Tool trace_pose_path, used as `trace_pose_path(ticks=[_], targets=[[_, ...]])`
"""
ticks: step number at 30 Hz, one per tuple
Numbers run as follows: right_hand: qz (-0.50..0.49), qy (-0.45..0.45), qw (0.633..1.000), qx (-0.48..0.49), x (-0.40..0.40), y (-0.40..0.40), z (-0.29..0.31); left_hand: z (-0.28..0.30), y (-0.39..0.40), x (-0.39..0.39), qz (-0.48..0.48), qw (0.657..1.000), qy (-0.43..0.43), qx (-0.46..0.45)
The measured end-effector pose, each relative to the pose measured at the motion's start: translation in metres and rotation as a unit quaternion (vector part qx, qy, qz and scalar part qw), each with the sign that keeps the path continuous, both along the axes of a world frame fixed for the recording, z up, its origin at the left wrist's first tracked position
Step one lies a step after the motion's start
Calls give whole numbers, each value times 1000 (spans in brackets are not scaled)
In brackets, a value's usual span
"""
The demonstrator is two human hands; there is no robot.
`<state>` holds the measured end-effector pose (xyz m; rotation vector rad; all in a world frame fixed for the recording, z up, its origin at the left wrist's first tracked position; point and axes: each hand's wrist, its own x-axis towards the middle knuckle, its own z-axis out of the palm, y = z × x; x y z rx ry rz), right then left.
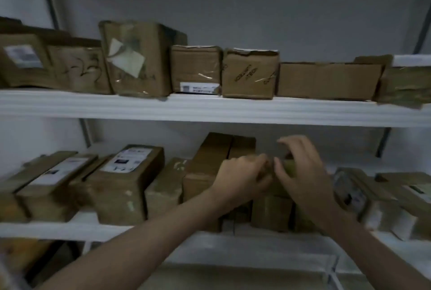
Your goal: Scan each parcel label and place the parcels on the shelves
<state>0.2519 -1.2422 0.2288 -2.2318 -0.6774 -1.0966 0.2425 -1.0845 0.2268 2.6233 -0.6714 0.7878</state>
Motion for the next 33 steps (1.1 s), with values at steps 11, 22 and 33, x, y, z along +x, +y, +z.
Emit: trace_pose_path(ticks=[11,22,33], targets=[[211,244,939,-117,-74,213,-130,-139,223,-144,184,967,142,108],[290,328,886,-153,-212,484,-176,-180,486,-333,303,875,283,250],[325,316,865,-213,-284,696,-187,-162,667,-407,395,836,289,250]])
